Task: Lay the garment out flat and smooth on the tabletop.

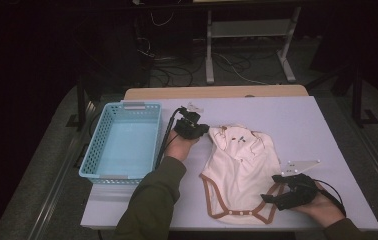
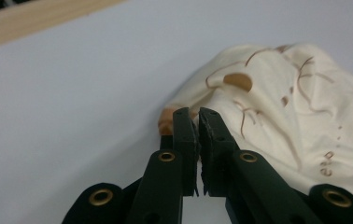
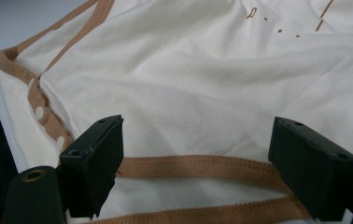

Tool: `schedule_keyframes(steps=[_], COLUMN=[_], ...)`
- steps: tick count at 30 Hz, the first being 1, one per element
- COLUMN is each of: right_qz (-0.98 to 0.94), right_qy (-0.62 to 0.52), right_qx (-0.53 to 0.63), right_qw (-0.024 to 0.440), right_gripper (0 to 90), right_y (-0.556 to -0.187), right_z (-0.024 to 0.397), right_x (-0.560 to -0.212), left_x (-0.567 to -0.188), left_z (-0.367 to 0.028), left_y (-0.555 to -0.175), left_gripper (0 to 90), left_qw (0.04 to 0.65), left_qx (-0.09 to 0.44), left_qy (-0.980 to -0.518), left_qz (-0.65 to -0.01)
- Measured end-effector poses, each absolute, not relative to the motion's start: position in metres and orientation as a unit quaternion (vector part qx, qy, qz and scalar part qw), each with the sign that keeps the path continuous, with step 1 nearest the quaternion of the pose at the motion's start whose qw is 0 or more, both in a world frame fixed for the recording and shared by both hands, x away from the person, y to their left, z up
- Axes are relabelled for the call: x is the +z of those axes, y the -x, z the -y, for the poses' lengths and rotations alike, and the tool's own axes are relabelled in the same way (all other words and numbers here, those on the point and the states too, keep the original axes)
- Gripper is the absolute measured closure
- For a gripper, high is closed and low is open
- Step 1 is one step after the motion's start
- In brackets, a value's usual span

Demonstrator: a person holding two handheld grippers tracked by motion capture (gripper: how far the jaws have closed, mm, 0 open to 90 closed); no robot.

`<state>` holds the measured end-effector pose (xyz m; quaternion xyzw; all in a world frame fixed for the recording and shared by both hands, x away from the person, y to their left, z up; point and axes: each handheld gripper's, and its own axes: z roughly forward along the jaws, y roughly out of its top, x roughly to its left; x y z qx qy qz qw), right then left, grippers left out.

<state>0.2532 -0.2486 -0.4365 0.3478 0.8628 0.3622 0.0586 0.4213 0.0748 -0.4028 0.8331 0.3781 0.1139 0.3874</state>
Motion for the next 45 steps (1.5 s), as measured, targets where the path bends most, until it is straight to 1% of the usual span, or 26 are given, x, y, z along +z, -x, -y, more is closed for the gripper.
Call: schedule_keyframes(steps=[4, 5, 7, 10, 13, 15, 18, 21, 26, 28, 32, 36, 41, 44, 45], right_qz=[-0.863, -0.863, -0.863, -0.862, -0.862, -0.861, -0.861, -0.862, -0.862, -0.861, -0.861, -0.861, -0.862, -0.861, -0.861], right_qy=[-0.347, -0.347, -0.348, -0.348, -0.349, -0.350, -0.350, -0.349, -0.349, -0.350, -0.351, -0.350, -0.351, -0.352, -0.352], right_qx=[0.362, 0.362, 0.363, 0.363, 0.363, 0.365, 0.364, 0.363, 0.362, 0.363, 0.363, 0.362, 0.361, 0.362, 0.362], right_qw=[0.058, 0.058, 0.059, 0.059, 0.059, 0.060, 0.061, 0.059, 0.059, 0.061, 0.062, 0.063, 0.063, 0.064, 0.064], right_gripper=[17.2, 17.2, 17.2, 17.2, 17.2, 17.2, 17.2, 17.2, 17.2, 17.2, 17.2, 17.2, 17.2, 17.2, 17.2], right_y=[-0.253, -0.253, -0.253, -0.253, -0.254, -0.254, -0.253, -0.254, -0.254, -0.253, -0.253, -0.253, -0.254, -0.253, -0.253], right_z=[0.248, 0.248, 0.249, 0.249, 0.250, 0.250, 0.250, 0.249, 0.249, 0.249, 0.250, 0.249, 0.249, 0.250, 0.250], right_x=[-0.436, -0.436, -0.436, -0.436, -0.436, -0.436, -0.436, -0.436, -0.436, -0.436, -0.435, -0.436, -0.436, -0.435, -0.435], left_x=[-0.415, -0.416, -0.416, -0.412, -0.407, -0.405, -0.404, -0.404, -0.408, -0.411, -0.417, -0.423, -0.432, -0.438, -0.440], left_z=[-0.077, -0.077, -0.078, -0.079, -0.078, -0.079, -0.080, -0.081, -0.082, -0.083, -0.084, -0.088, -0.089, -0.090, -0.090], left_y=[-0.423, -0.424, -0.423, -0.421, -0.416, -0.411, -0.403, -0.393, -0.378, -0.368, -0.354, -0.341, -0.332, -0.329, -0.328], left_gripper=[82.8, 80.2, 70.4, 60.4, 53.4, 51.4, 51.4, 53.4, 60.7, 61.9, 62.4, 64.8, 66.6, 72.6, 76.4], left_qw=[0.377, 0.376, 0.380, 0.393, 0.406, 0.407, 0.409, 0.406, 0.398, 0.391, 0.379, 0.372, 0.359, 0.344, 0.339], left_qx=[0.110, 0.111, 0.114, 0.116, 0.107, 0.105, 0.100, 0.097, 0.086, 0.076, 0.068, 0.058, 0.042, 0.032, 0.032], left_qy=[-0.834, -0.833, -0.829, -0.824, -0.820, -0.823, -0.825, -0.827, -0.837, -0.845, -0.855, -0.862, -0.871, -0.876, -0.879], left_qz=[-0.387, -0.391, -0.394, -0.392, -0.388, -0.383, -0.378, -0.376, -0.366, -0.357, -0.346, -0.340, -0.332, -0.336, -0.334])
